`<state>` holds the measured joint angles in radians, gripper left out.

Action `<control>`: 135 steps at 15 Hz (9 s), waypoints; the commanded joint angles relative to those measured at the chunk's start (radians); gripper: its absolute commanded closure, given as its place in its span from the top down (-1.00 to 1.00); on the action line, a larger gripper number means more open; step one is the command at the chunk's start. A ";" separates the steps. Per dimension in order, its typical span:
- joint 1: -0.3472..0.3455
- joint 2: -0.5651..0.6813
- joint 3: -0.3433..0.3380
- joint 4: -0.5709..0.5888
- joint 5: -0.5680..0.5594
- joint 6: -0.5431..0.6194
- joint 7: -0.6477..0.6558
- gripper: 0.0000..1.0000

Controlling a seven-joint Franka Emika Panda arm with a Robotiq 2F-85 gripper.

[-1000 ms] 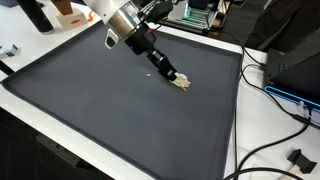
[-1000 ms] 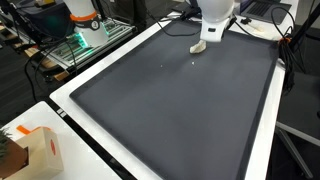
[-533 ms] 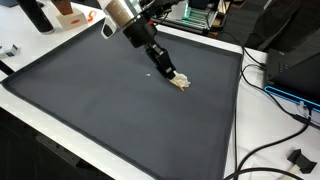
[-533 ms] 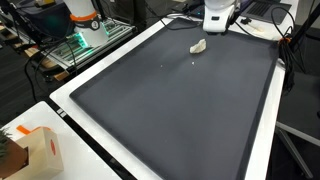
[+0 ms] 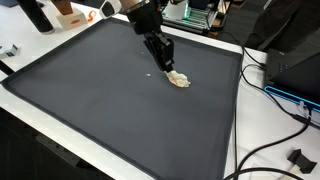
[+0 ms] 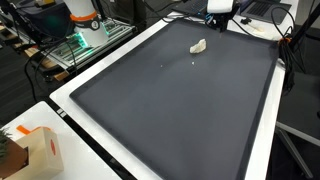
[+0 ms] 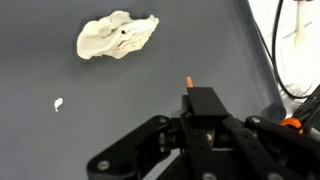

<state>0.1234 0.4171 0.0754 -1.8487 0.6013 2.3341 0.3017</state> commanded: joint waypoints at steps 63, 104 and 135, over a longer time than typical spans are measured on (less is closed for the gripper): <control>0.064 -0.074 0.067 -0.093 -0.404 -0.068 -0.169 -0.94; 0.100 0.020 0.060 -0.127 -0.487 0.094 -0.150 -0.94; 0.109 -0.132 0.062 -0.150 -0.515 0.006 -0.063 -0.94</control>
<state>0.2241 0.3387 0.1430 -1.9654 0.1045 2.3691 0.1835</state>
